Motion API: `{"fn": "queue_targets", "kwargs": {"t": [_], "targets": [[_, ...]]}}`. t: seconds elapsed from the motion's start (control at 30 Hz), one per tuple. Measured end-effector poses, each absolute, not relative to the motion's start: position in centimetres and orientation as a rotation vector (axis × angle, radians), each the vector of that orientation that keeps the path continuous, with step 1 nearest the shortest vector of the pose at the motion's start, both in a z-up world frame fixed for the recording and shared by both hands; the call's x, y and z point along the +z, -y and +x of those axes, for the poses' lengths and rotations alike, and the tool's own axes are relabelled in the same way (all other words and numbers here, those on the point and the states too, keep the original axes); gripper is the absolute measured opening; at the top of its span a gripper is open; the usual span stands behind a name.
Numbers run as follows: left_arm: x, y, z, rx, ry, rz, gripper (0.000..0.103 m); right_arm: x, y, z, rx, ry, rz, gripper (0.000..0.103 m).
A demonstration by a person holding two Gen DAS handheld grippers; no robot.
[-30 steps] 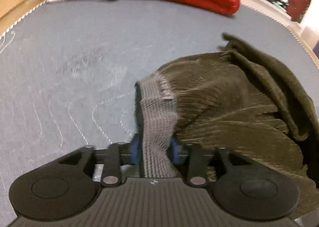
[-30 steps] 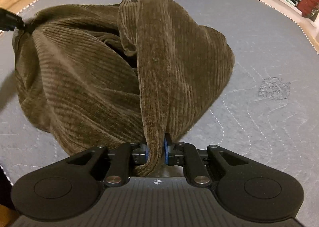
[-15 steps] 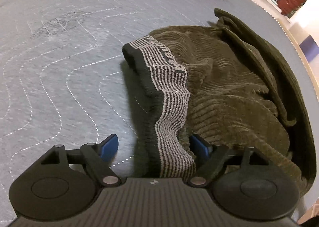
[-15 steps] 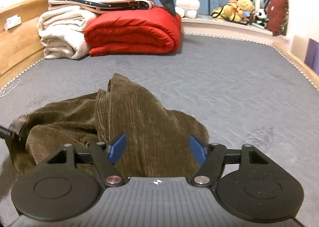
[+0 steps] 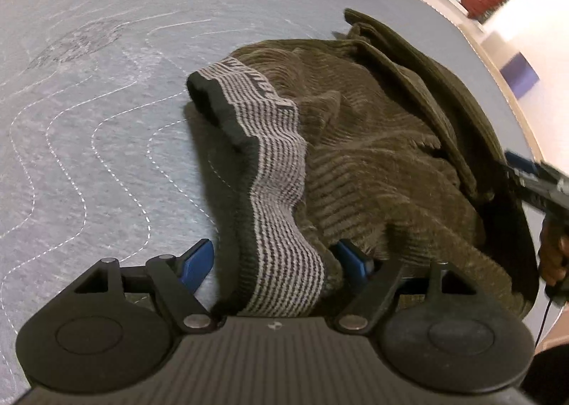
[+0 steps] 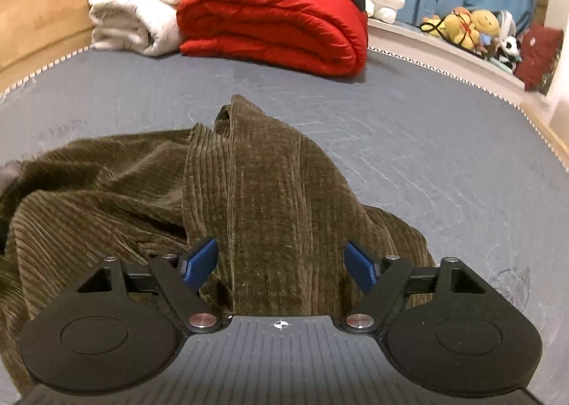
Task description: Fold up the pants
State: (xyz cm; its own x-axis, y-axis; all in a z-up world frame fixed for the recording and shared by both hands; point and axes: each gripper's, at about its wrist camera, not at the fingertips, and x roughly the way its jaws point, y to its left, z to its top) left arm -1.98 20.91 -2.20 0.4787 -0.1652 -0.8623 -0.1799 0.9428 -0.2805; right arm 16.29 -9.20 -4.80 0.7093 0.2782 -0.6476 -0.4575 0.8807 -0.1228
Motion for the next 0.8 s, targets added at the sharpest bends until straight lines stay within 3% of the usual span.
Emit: {"fn": "queue_targets", "kwargs": {"t": [0.03,0.1,0.13,0.23,0.3,0.33,0.47,0.6,0.8], "targets": [[-2.4,-20.5,-1.8,0.004,-1.082,-0.333,0.080,-4.9,9.2,16.3,0.406,-0.661,-0.292,0.058],[-2.9,-19.5,-1.4,-0.007,-1.095,-0.278,0.079,-4.8,9.7,16.6,0.403,-0.656,-0.272,0.040],[-2.9,-19.1,-1.2,-0.003,-1.093,-0.260,0.072,-4.6,10.0,16.7,0.398,-0.653,-0.252,0.029],[-2.4,-18.5,-1.0,-0.025,-1.084,-0.269,0.037,-3.2,11.5,16.6,0.358,-0.612,-0.198,0.017],[-1.5,-17.9,-1.3,-0.012,-1.066,-0.223,0.029,-1.9,13.2,16.4,0.324,-0.570,-0.146,0.012],[-1.1,-17.8,-1.4,-0.009,-1.059,-0.213,0.028,-1.1,14.3,16.2,0.294,-0.545,-0.113,0.002],[1.4,-18.4,-3.0,0.018,-1.004,-0.253,0.025,1.7,21.2,15.1,0.064,-0.461,0.023,0.000],[4.0,-20.0,-5.6,0.047,-0.965,-0.333,0.025,0.9,29.2,13.8,-0.100,-0.588,0.170,0.000],[4.4,-19.9,-7.7,0.093,-1.012,-0.305,0.026,-1.2,31.2,11.2,0.022,-0.607,0.097,0.005]]}}
